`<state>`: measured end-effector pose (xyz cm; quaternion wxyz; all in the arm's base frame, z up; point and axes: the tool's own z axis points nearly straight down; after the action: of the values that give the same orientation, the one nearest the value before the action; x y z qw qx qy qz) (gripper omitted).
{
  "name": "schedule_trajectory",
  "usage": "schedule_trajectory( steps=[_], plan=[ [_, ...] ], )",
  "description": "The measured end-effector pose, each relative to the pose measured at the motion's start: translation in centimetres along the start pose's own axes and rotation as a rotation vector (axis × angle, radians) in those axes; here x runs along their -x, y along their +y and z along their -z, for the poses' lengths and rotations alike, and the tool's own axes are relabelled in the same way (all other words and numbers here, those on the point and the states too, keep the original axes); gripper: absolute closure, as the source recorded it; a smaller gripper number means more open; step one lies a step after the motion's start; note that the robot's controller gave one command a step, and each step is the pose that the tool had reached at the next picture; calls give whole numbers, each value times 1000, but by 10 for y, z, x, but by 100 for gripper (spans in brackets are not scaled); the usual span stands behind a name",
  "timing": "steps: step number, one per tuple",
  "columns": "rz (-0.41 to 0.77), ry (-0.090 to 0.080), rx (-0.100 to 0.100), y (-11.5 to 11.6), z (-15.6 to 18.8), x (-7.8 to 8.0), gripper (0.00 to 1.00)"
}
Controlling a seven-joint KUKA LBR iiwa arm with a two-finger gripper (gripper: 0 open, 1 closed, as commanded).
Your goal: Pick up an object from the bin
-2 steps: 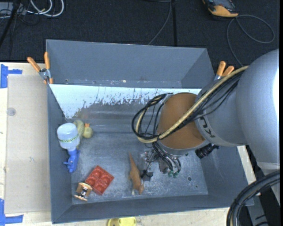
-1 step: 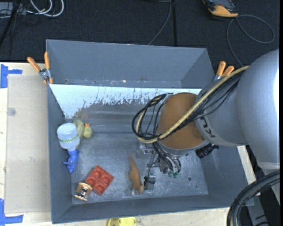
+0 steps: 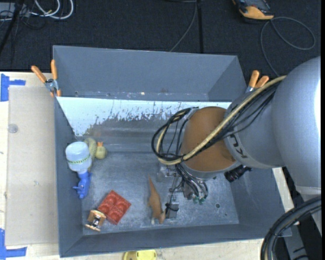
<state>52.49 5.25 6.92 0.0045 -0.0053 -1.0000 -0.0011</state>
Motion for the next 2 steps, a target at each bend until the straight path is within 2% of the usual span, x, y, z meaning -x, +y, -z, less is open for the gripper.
schedule_trajectory(
  steps=[1,2],
  plan=[
    [65,1,-3,32,0,-7,0],
    [56,1,-1,45,0,-39,100]
  ],
)
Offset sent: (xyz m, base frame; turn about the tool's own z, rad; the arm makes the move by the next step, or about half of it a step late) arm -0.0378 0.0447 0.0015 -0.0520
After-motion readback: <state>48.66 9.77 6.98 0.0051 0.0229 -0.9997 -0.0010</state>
